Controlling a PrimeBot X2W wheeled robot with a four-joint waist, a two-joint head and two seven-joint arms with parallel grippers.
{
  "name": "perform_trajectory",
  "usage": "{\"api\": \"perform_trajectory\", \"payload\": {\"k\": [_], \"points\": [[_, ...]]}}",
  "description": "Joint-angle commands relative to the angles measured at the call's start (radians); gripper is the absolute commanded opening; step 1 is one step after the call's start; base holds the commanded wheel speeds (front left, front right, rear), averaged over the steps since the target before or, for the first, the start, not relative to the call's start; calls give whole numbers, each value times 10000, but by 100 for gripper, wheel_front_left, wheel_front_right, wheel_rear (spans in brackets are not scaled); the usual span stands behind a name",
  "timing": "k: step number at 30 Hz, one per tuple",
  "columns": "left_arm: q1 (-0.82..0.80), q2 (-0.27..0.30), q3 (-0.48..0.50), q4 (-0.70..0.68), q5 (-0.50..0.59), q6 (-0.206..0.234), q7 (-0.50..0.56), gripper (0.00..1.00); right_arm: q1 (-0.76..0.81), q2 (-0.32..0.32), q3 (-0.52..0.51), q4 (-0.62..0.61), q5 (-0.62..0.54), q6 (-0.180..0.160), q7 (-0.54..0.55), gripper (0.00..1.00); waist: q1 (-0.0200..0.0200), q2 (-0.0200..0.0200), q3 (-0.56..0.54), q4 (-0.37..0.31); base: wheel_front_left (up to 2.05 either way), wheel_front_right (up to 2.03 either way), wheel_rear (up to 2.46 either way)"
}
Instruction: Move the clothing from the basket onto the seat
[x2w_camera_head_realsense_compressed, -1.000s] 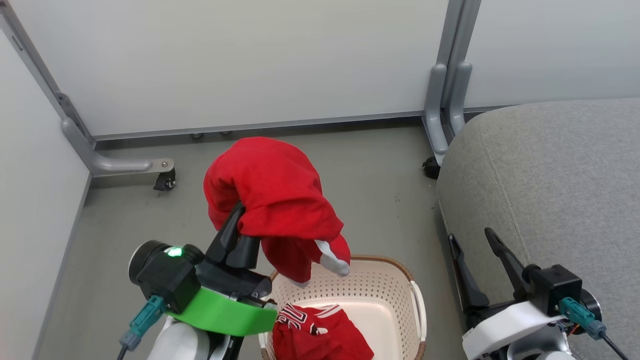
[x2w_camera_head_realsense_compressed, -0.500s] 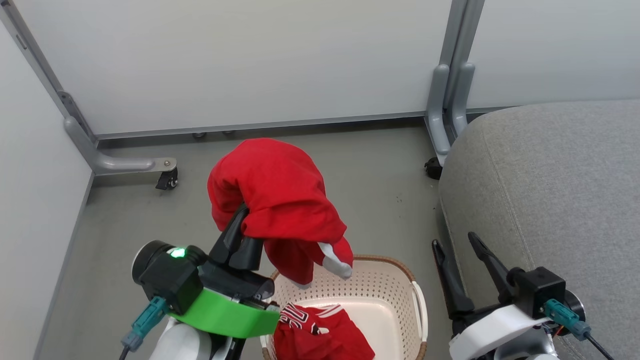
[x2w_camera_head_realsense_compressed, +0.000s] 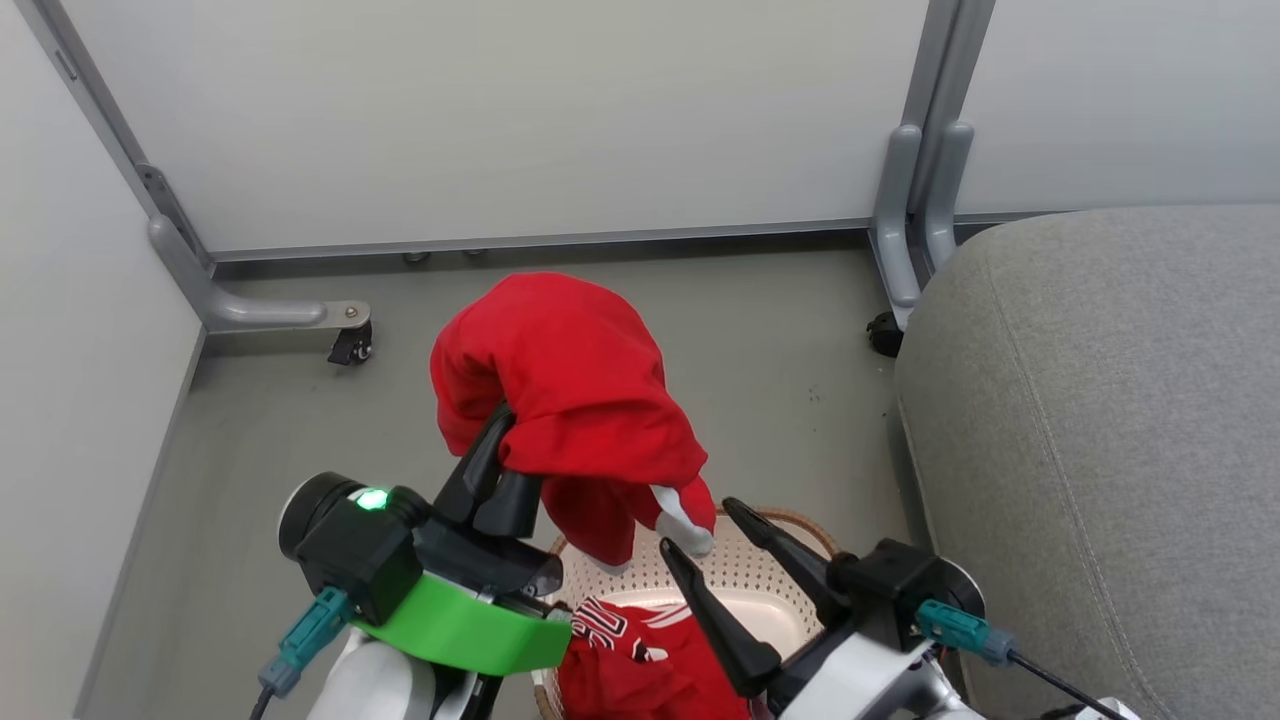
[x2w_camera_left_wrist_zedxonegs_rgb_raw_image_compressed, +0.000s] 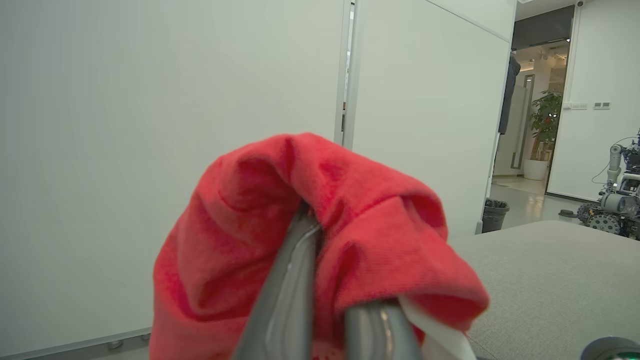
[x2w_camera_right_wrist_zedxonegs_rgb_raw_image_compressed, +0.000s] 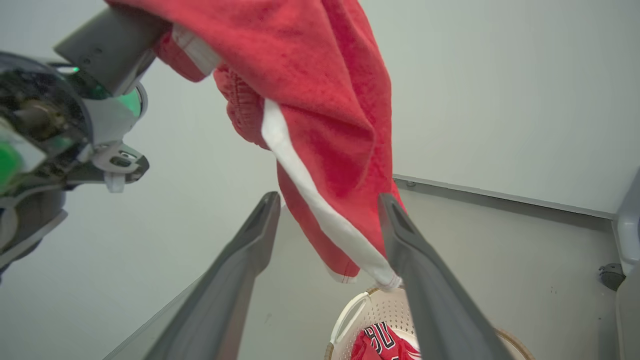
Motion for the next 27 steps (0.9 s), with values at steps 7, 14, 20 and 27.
{"api": "perform_trajectory", "payload": {"k": [7, 14, 20, 27], "points": [[-301, -5, -260, 56, -34, -31, -24, 0, -1423, 22, 651, 1000, 218, -1, -459, 100, 1, 0, 117, 269, 0, 0, 0], [-354, -31, -484, 104, -101, -48, -25, 0, -2622, 268, 1020, 2275, 323, -1, -880, 100, 1, 0, 177, 443, 0, 0, 0], [-375, -19, -586, 111, -172, -59, -27, 0, -3194, 363, 1385, 3150, 587, -1, -1166, 0, 1, 0, 195, 529, 0, 0, 0], [-356, 24, -599, 44, -218, -49, -29, 0, -3511, 404, 1562, 3667, 851, -1, -1470, 0, 1, 0, 212, 553, 0, 0, 0]]}}
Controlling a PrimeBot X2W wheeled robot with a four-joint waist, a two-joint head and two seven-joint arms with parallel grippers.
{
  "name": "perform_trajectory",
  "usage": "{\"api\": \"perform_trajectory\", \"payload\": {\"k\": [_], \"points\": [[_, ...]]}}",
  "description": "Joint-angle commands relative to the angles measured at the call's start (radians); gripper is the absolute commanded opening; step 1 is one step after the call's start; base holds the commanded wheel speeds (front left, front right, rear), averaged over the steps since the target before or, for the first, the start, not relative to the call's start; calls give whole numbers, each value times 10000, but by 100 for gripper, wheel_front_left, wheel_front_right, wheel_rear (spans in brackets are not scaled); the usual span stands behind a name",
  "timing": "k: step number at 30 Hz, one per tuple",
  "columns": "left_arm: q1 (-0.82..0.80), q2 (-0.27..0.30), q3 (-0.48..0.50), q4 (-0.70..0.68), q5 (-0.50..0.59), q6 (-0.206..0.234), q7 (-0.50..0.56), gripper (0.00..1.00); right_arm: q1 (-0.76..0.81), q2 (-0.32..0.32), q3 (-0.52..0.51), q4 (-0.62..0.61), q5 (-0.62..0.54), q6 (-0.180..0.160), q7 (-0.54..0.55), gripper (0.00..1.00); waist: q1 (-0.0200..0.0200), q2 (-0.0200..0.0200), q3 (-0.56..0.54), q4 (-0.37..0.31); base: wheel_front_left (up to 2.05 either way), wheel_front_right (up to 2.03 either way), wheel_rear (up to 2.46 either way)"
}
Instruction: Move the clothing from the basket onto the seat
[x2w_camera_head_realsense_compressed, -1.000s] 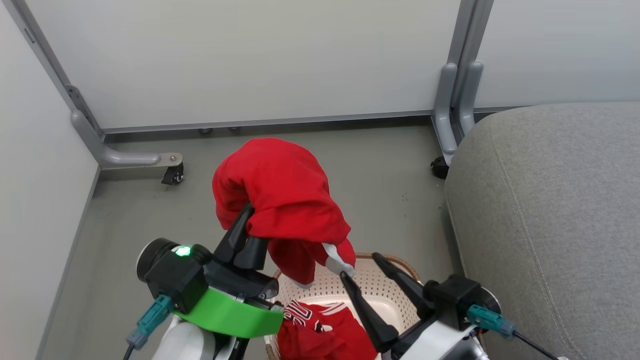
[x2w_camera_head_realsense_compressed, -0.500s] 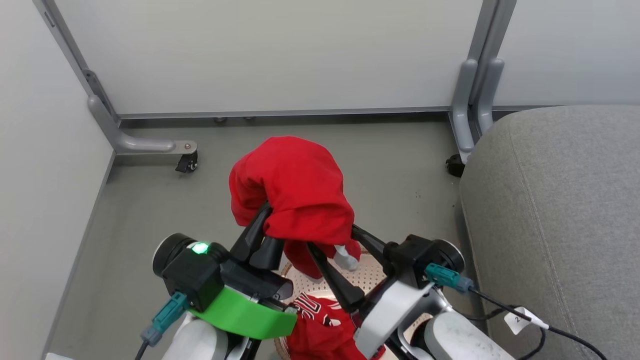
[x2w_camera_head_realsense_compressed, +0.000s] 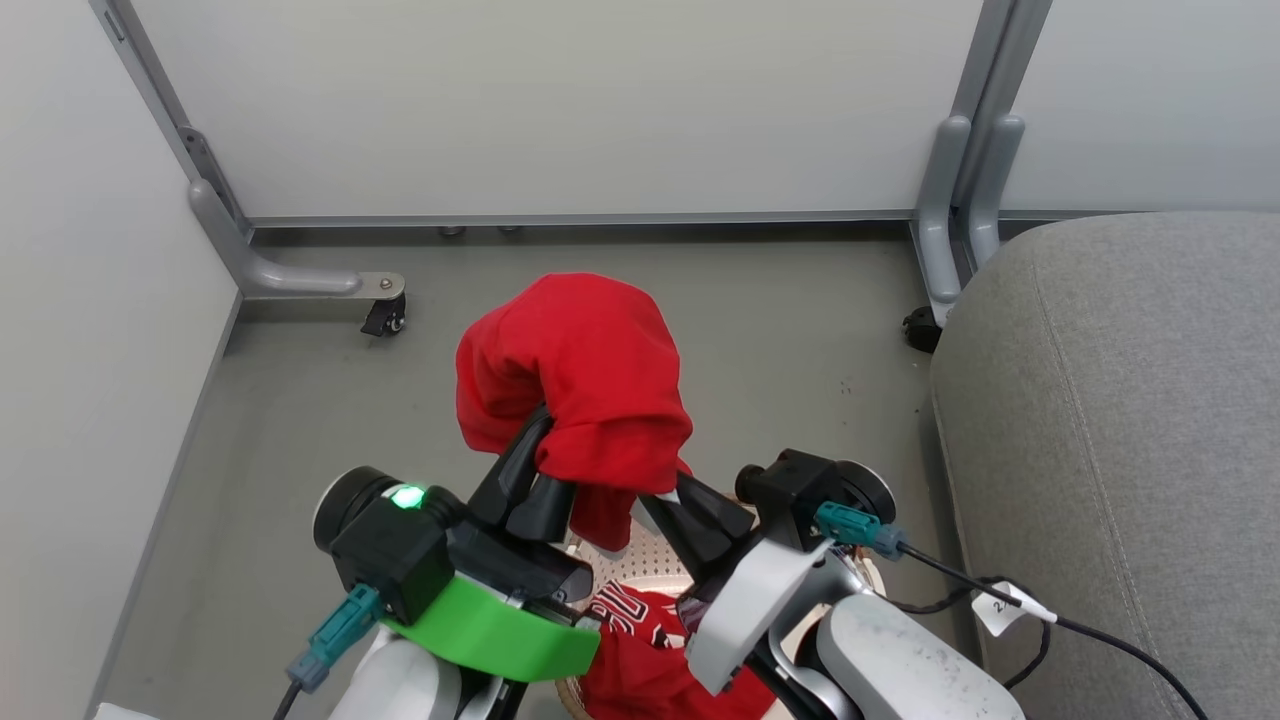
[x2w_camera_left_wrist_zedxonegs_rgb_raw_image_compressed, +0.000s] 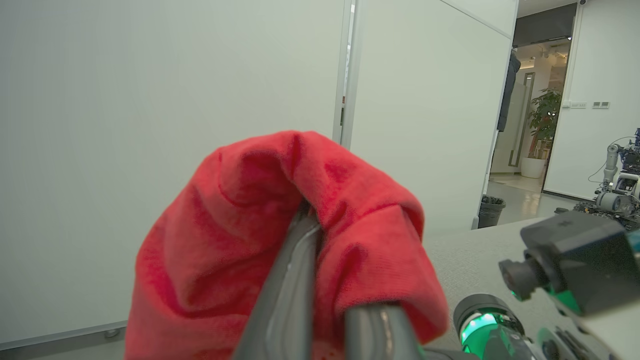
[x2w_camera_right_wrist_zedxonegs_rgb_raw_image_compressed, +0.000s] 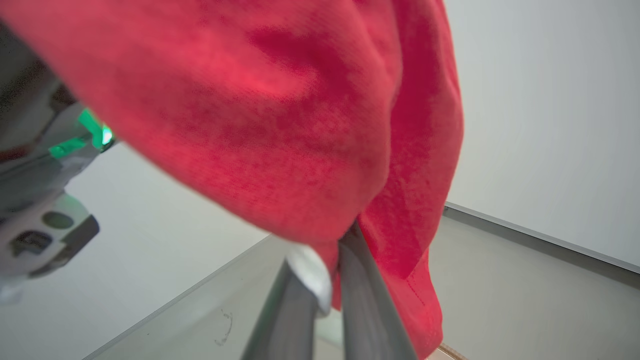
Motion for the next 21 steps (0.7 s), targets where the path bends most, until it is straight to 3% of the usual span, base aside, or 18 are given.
{"api": "perform_trajectory", "payload": {"k": [1, 13, 14, 15, 16, 17, 21], "points": [[-124, 75, 12, -37, -46, -37, -29, 0, -158, -2, 52, 69, 93, 1, -99, 0, 0, 0, 4, -5, 0, 0, 0], [-75, 104, -41, -64, -49, -41, -32, 0, -362, 14, 174, 358, 346, 1, -315, 0, 0, 0, -4, -21, 0, 0, 0], [-84, 114, -51, -63, -44, -42, -32, 5, -378, 14, 174, 367, 355, 1, -333, 0, 0, 0, -1, -20, 0, 0, 0], [-90, 119, -59, -60, -38, -42, -33, 22, -390, 15, 171, 369, 354, 1, -349, 0, 0, 0, 2, -19, 0, 0, 0], [-93, 125, -61, -42, -20, -19, -33, 67, -403, 15, 166, 373, 365, 1, -352, 0, 0, 0, 2, -17, 0, 0, 0], [-106, 121, -45, -58, 25, 25, -33, 100, -415, 16, 150, 374, 384, 1, -374, 0, 0, 0, 4, -15, 0, 0, 0], [-143, 146, -150, -42, 130, 47, -11, 100, -472, 13, -146, 322, 412, 1, -584, 0, 0, 0, 22, -7, 0, 0, 0]]}}
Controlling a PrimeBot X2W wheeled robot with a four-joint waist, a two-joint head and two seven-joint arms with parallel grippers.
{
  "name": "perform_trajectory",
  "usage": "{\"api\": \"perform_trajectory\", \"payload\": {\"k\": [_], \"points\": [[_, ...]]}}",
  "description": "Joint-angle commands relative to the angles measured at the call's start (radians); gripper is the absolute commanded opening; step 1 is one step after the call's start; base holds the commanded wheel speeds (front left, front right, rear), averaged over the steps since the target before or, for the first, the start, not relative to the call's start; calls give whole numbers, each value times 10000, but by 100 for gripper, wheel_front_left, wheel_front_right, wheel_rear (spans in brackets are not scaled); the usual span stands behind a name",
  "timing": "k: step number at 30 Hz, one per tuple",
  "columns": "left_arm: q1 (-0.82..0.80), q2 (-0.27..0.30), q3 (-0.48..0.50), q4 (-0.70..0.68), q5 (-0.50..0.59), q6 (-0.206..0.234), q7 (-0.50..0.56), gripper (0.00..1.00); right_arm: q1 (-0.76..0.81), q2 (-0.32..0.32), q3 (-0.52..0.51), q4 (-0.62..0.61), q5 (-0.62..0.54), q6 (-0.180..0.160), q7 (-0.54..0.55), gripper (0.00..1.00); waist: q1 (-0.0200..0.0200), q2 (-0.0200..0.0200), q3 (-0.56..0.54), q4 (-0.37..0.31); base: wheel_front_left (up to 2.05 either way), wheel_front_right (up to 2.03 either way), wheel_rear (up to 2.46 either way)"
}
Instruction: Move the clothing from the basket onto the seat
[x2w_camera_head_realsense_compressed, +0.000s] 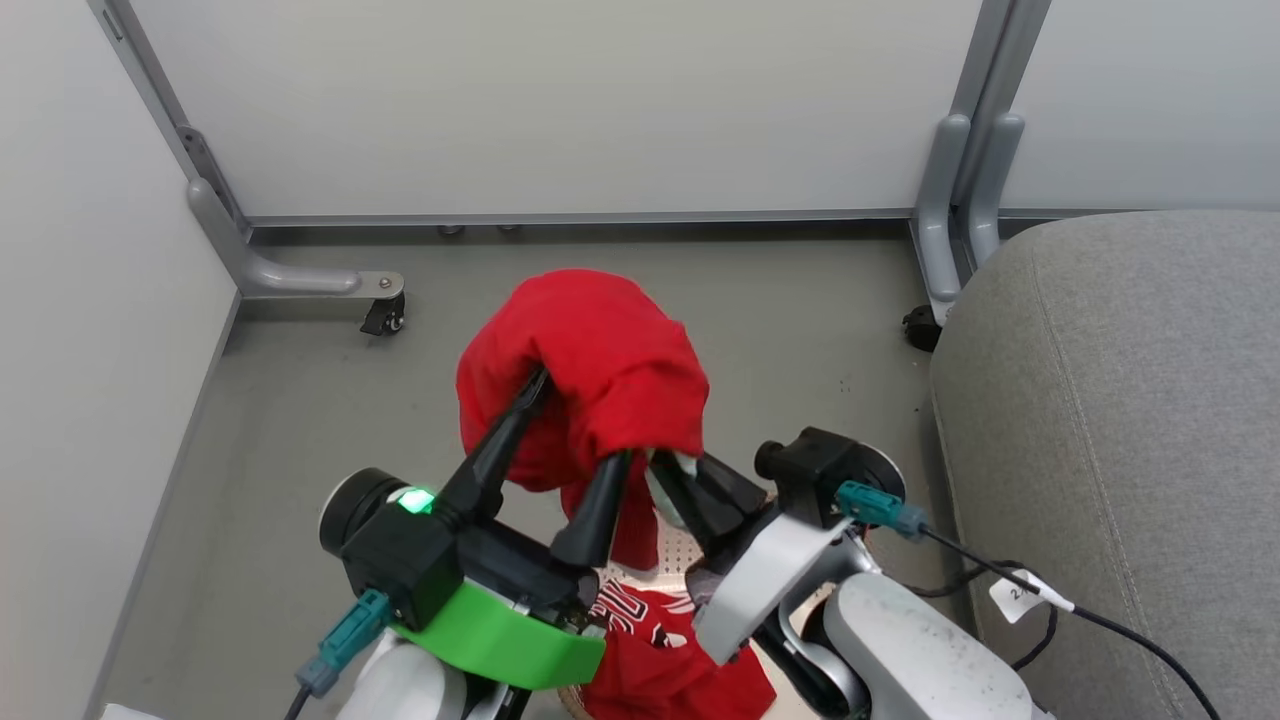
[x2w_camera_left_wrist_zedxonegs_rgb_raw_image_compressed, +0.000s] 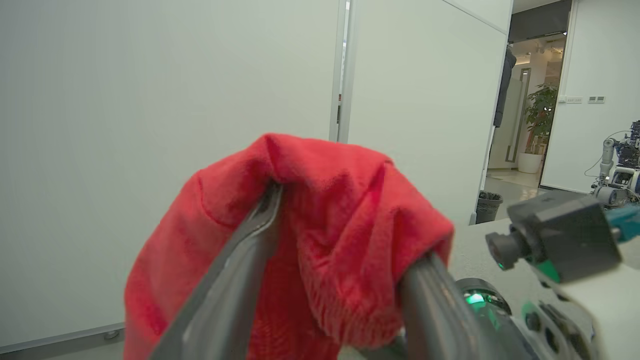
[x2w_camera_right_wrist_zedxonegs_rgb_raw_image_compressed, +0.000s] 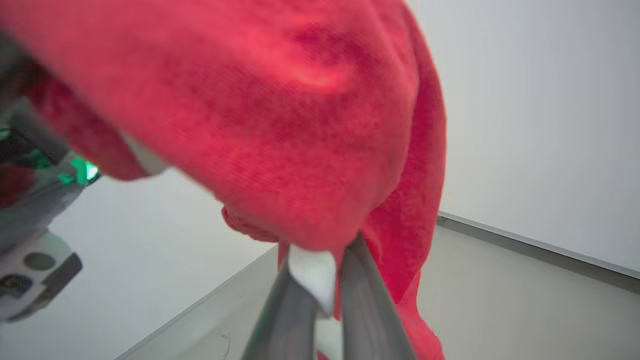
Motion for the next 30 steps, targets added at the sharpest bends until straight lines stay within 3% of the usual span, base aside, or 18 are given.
{"api": "perform_trajectory", "payload": {"k": [1, 17, 30], "points": [[-153, 71, -47, 29, 87, 22, 17, 100, -171, -4, -149, -16, -2, 1, -114, 0, 0, 0, 7, 3, 0, 0, 0], [-138, 695, -1835, 904, 479, -88, 1156, 100, -361, -342, -2078, 559, -542, 1, -217, 0, 0, 0, 325, -367, 0, 0, 0], [-418, 877, -2040, 1470, 454, -4, 842, 100, -180, -731, -3163, 764, -796, 1, 42, 0, 0, 0, 835, -1665, 0, 0, 0]]}}
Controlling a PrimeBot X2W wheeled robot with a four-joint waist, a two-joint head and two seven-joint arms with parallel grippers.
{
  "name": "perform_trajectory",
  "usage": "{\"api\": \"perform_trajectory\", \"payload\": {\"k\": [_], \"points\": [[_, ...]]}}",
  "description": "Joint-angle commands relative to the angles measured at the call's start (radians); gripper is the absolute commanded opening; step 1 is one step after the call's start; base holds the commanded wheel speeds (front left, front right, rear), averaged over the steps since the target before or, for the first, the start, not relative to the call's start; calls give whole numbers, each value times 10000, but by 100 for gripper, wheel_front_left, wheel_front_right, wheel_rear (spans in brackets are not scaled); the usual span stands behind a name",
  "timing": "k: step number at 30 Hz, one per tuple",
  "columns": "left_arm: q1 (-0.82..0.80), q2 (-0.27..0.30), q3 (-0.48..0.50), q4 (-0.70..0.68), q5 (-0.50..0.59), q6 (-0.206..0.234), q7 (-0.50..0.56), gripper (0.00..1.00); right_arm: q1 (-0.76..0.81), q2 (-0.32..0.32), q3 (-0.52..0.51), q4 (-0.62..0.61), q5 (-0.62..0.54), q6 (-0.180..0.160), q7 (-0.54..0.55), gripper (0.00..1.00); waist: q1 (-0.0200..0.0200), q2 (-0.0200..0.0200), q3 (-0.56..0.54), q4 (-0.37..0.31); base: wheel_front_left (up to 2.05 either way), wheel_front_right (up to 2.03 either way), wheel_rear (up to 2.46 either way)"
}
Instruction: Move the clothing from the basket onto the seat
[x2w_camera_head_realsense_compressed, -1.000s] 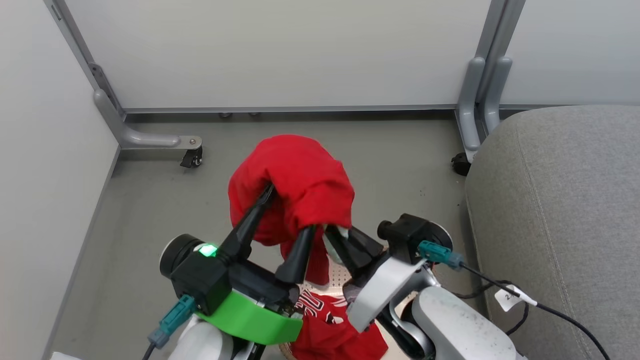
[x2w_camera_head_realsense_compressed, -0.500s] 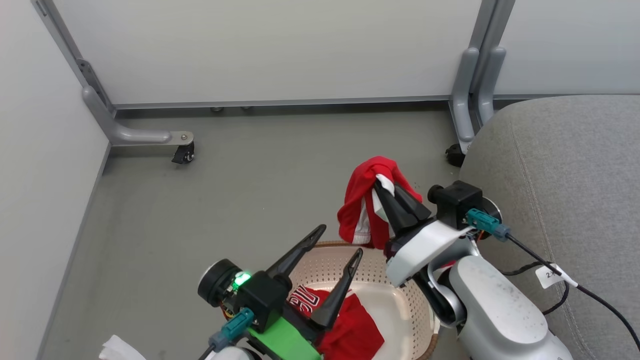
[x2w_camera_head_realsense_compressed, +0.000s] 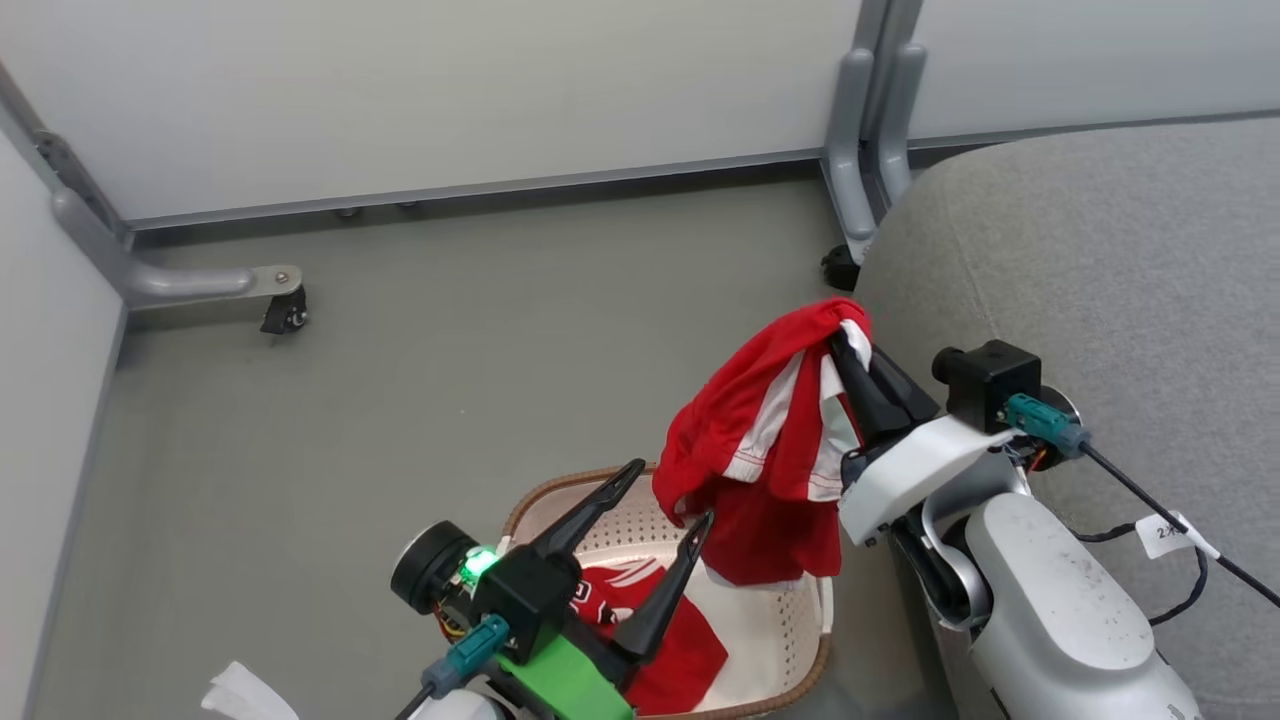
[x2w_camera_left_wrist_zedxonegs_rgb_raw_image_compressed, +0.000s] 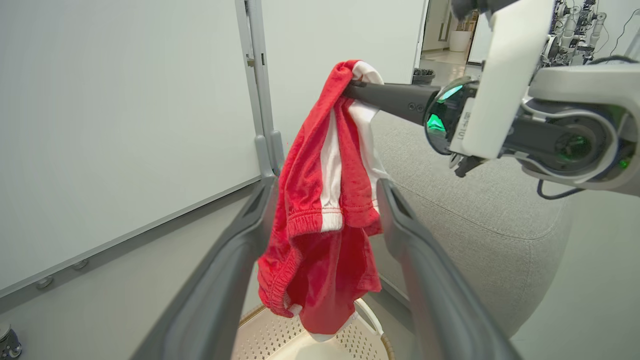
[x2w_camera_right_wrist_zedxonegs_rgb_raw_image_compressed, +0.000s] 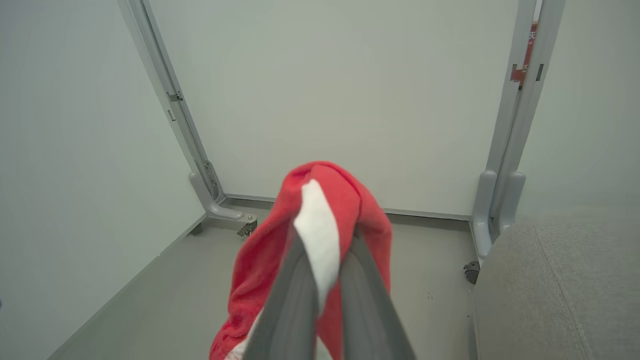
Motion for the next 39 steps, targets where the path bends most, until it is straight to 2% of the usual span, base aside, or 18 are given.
{"api": "perform_trajectory", "payload": {"k": [1, 15, 25, 32, 39], "points": [[-198, 62, -11, -29, -1, 20, -69, 100, 107, -52, -83, -30, -78, 1, 7, 0, -1, 0, 238, -543, 0, 0, 0], [-793, 310, -327, -506, 22, -20, 91, 100, -171, -207, -1160, -203, -169, 1, -92, 0, -1, 0, 1195, -2977, 0, 0, 0], [-1096, 632, -474, -965, -23, -5, 342, 100, -371, -242, -2129, -255, -216, 1, -299, 0, -1, 0, 1804, -4247, 0, 0, 0], [-1313, 788, -550, -1243, 72, 30, 516, 100, -1052, -438, -2891, -246, -149, 1, -318, 0, -1, 0, 2313, -4506, 0, 0, 0], [-2027, 838, -687, -1701, 258, -8, 724, 100, -2603, -980, -3919, -92, 130, 1, -201, 0, -1, 0, 3247, -4053, 0, 0, 0]]}}
